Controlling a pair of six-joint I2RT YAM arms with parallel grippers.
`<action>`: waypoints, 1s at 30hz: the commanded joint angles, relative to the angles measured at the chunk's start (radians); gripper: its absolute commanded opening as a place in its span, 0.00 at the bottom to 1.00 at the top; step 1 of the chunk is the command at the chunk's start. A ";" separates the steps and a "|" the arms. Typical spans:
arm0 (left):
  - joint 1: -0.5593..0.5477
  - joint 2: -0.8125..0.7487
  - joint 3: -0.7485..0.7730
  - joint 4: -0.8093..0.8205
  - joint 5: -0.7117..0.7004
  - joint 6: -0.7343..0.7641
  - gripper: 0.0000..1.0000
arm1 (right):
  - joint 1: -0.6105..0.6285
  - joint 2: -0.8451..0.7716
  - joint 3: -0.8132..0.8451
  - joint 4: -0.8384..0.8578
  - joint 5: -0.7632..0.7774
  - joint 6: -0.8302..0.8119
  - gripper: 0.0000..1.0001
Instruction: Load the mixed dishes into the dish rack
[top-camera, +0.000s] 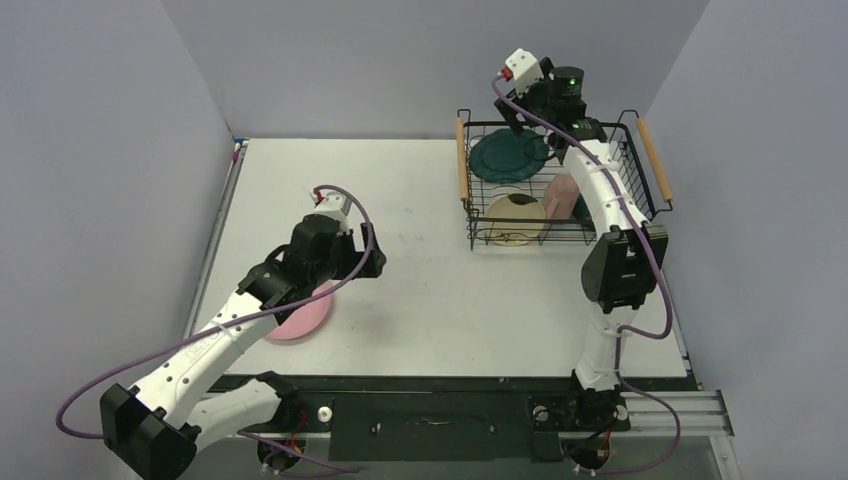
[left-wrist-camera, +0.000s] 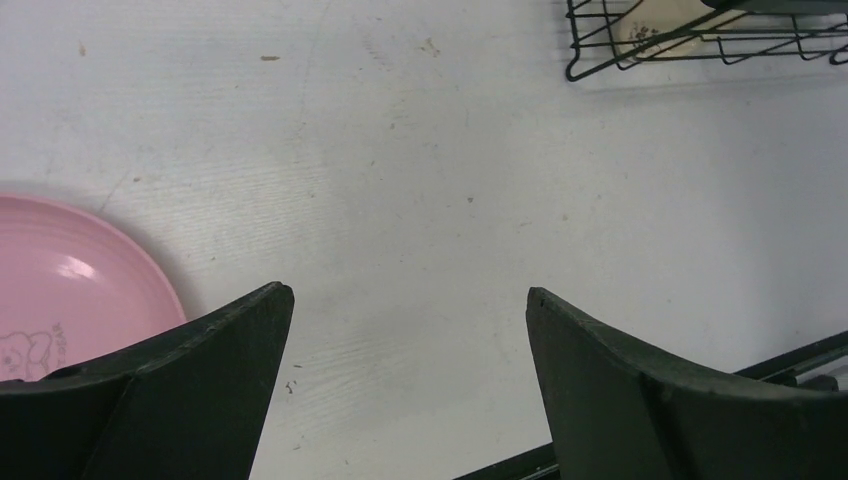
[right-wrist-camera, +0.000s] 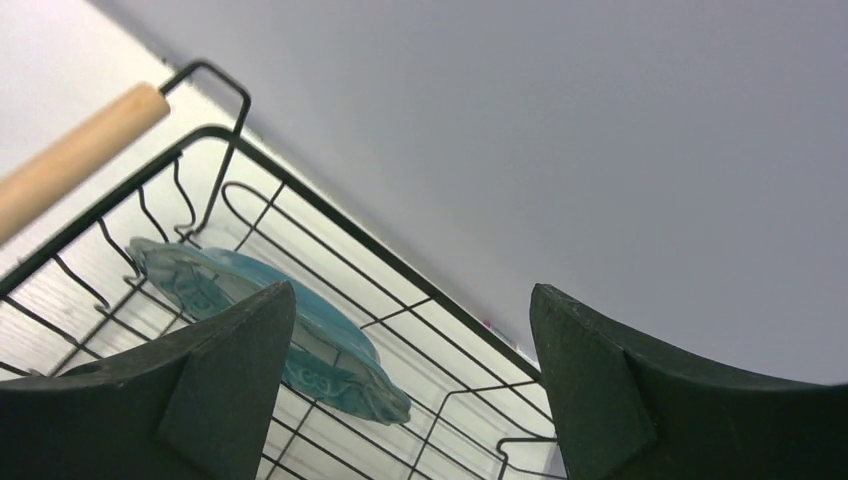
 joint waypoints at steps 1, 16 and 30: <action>0.082 -0.002 -0.036 -0.036 -0.026 -0.130 0.85 | 0.019 -0.156 -0.060 0.092 0.054 0.193 0.82; 0.492 -0.014 0.075 -0.241 -0.137 -0.190 0.86 | 0.603 -0.529 -0.477 0.079 0.561 0.994 0.86; 0.470 -0.206 0.277 -0.334 -0.374 -0.074 0.92 | 0.886 -0.203 -0.558 0.294 0.522 1.594 0.91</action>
